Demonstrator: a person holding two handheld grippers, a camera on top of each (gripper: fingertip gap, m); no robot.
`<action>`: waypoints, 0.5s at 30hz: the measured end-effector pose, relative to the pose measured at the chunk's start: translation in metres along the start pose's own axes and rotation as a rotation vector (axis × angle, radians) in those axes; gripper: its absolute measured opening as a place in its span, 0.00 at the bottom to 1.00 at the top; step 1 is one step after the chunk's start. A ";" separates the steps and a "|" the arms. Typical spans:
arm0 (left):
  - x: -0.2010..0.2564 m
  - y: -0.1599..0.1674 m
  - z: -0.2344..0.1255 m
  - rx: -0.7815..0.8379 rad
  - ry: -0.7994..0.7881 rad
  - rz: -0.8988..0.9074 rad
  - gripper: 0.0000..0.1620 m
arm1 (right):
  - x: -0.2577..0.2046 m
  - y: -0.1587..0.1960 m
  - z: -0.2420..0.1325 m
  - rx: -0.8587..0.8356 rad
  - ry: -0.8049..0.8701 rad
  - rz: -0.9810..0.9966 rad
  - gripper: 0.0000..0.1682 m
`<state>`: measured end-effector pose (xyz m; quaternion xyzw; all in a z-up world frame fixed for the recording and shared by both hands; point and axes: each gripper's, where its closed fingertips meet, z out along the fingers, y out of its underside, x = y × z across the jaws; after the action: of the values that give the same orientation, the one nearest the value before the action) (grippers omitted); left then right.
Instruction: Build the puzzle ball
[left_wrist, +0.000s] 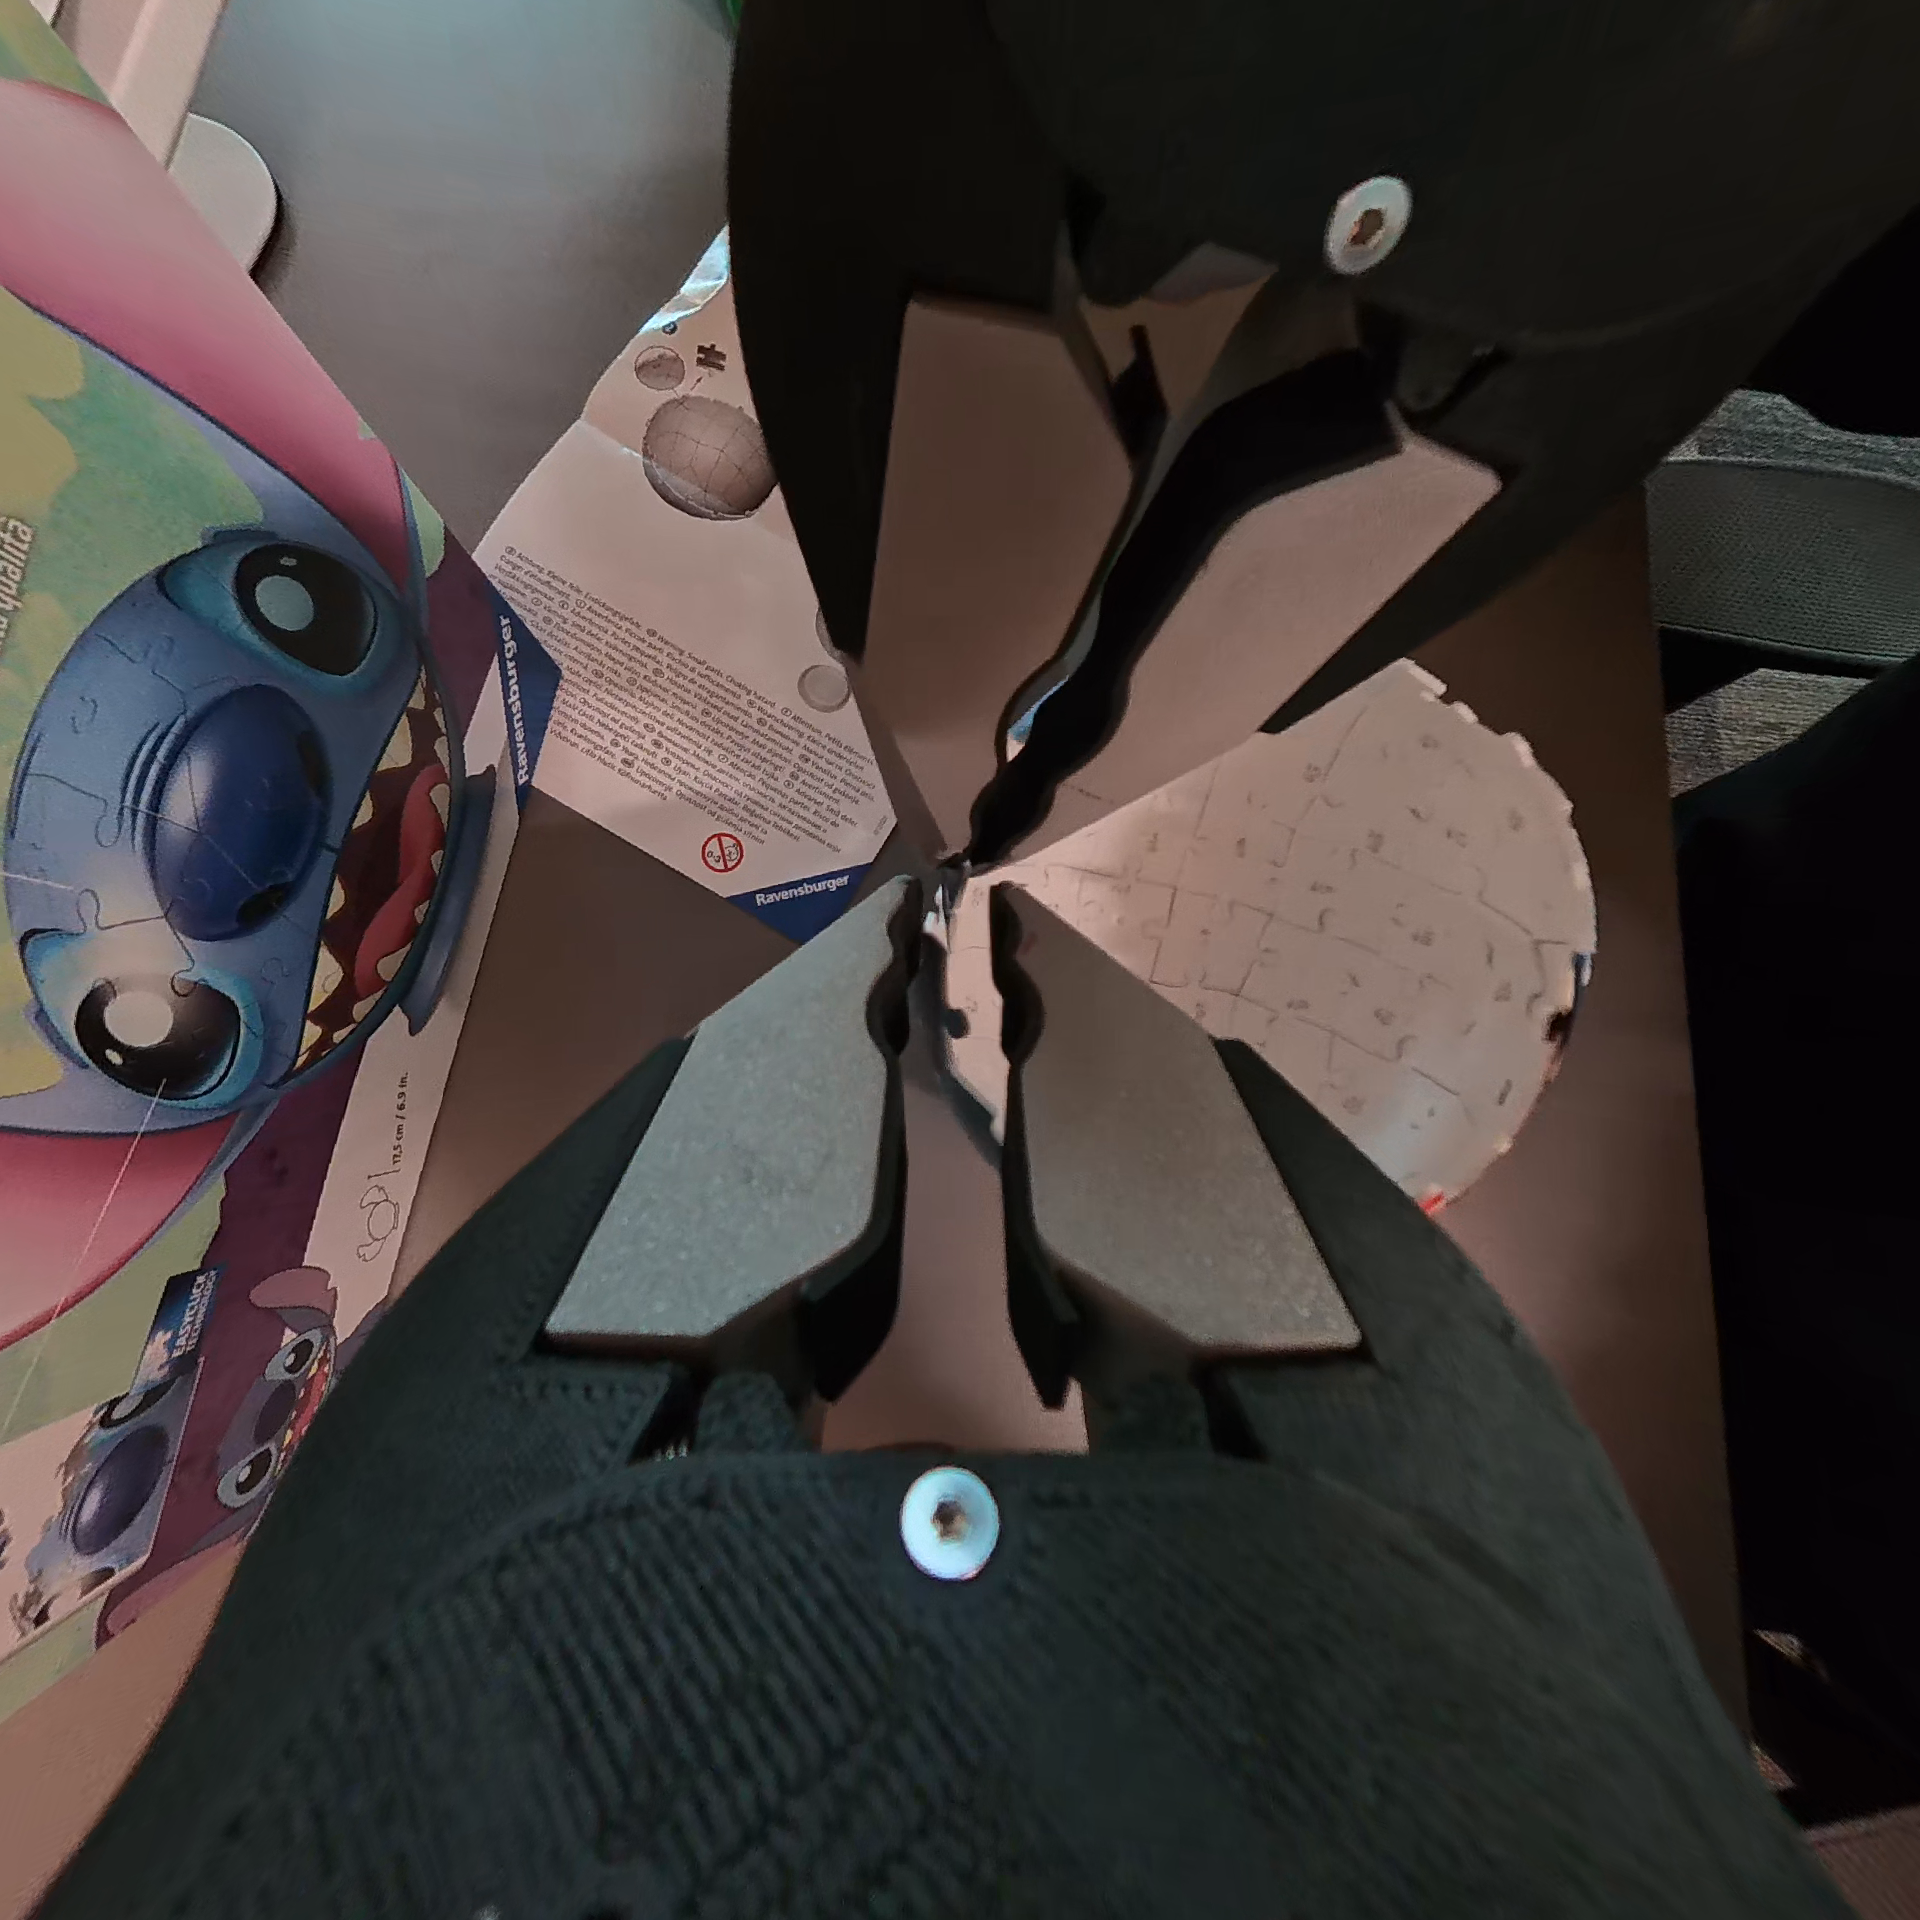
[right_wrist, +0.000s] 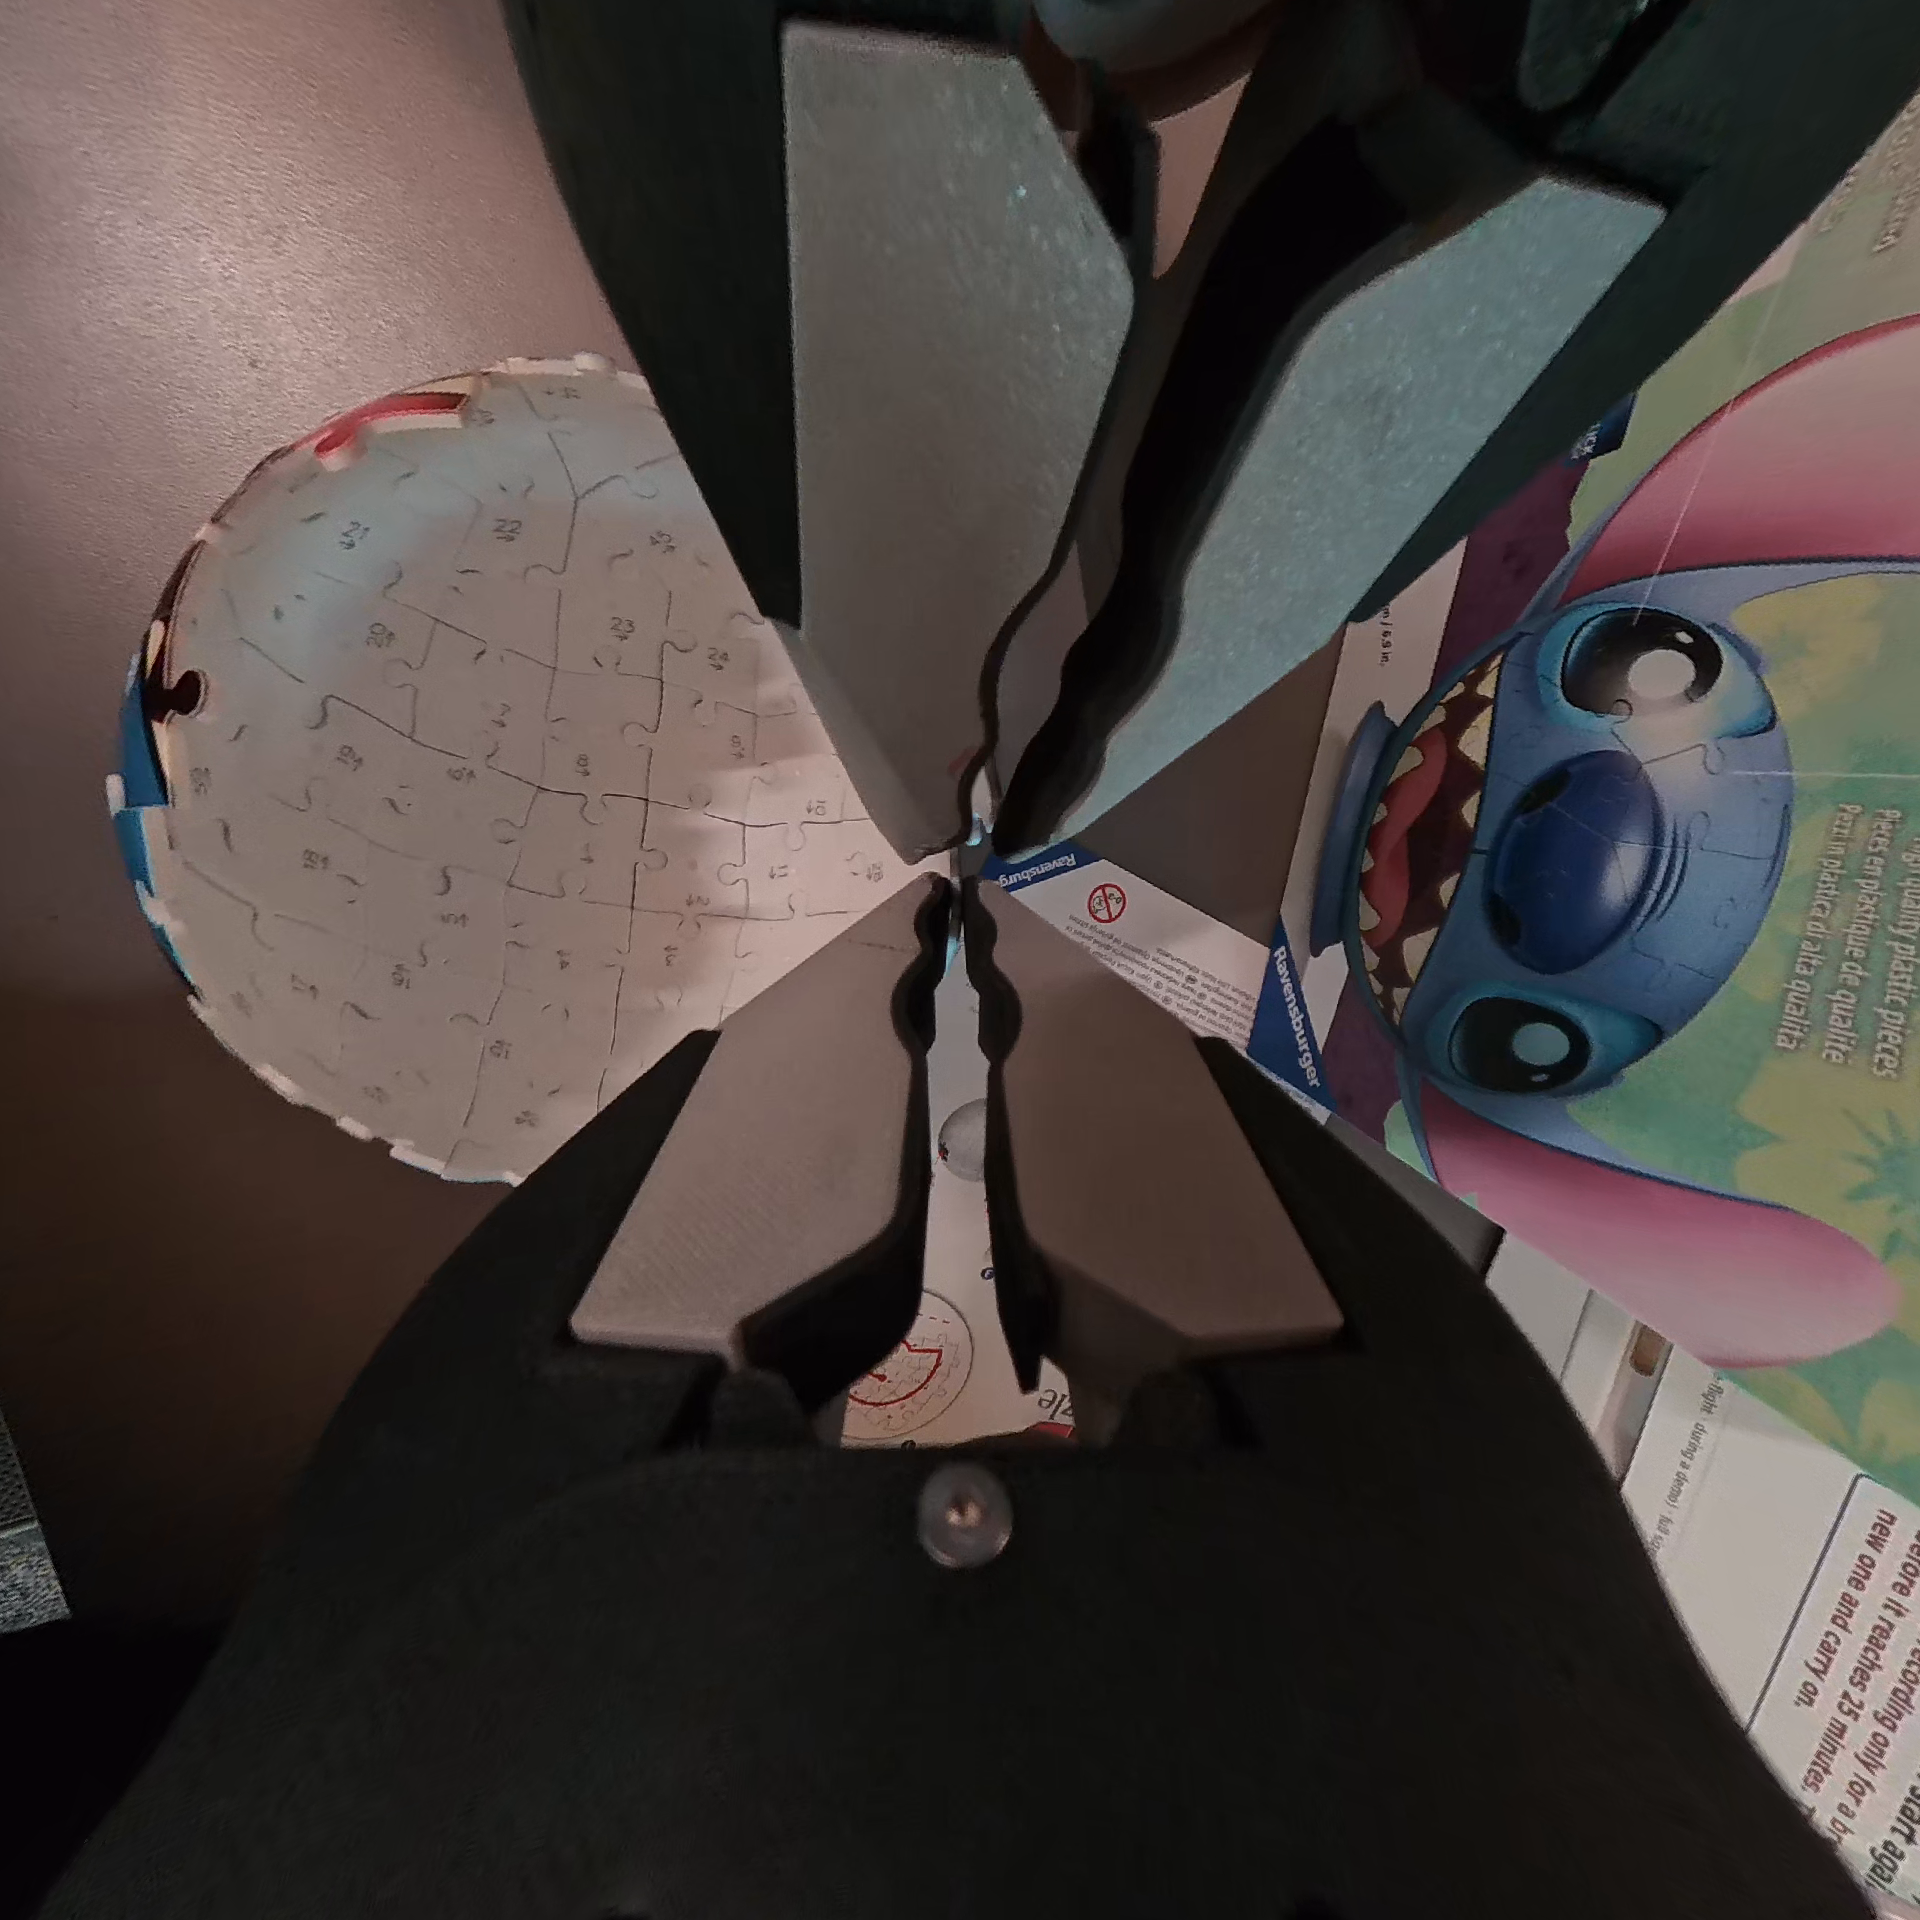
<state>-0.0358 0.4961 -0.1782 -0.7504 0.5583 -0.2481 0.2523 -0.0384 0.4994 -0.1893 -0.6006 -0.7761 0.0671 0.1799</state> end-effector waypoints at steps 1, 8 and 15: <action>0.000 -0.001 0.000 0.003 0.001 -0.001 0.06 | 0.000 0.000 0.000 0.002 -0.001 0.000 0.00; 0.004 -0.003 -0.001 0.010 0.011 0.007 0.04 | 0.000 0.001 -0.004 0.013 0.001 -0.015 0.00; 0.003 -0.005 -0.003 0.018 0.002 -0.001 0.04 | 0.000 0.001 -0.005 0.022 -0.011 -0.008 0.00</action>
<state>-0.0338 0.4943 -0.1728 -0.7481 0.5560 -0.2539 0.2584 -0.0357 0.4988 -0.1854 -0.5950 -0.7788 0.0785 0.1825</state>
